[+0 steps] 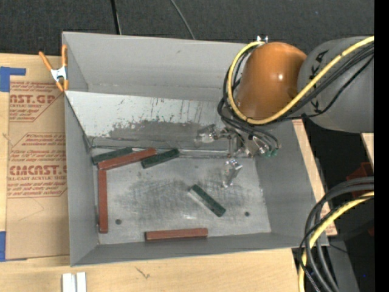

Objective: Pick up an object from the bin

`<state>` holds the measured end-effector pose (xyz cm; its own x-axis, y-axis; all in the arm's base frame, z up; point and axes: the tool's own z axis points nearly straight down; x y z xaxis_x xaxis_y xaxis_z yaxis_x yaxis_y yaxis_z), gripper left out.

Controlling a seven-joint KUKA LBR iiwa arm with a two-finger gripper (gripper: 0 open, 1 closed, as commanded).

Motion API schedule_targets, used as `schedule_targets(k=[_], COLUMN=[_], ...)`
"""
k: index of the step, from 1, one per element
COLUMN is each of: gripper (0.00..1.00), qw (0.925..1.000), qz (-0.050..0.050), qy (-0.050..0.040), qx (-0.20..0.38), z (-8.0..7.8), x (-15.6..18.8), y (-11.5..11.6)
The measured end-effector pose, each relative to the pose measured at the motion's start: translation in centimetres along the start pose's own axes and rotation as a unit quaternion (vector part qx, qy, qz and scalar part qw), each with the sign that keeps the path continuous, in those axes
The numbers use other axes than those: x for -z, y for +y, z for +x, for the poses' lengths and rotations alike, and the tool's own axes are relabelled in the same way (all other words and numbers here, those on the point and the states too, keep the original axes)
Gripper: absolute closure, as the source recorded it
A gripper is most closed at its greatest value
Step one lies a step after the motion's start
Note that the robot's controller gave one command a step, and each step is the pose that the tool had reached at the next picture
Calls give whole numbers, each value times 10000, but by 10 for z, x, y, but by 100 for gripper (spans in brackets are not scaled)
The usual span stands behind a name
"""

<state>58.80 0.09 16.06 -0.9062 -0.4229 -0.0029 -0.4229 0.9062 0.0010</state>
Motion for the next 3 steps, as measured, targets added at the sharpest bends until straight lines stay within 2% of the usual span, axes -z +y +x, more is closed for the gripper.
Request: schedule_targets(k=[1,2,3], gripper=[100,100,100], qw=[9993,9992,9998], qz=[-1,-1,27], qy=[33,32,-41], qx=[-386,-386,-179], z=[46,46,24], x=[-84,-84,111], y=[23,23,22])
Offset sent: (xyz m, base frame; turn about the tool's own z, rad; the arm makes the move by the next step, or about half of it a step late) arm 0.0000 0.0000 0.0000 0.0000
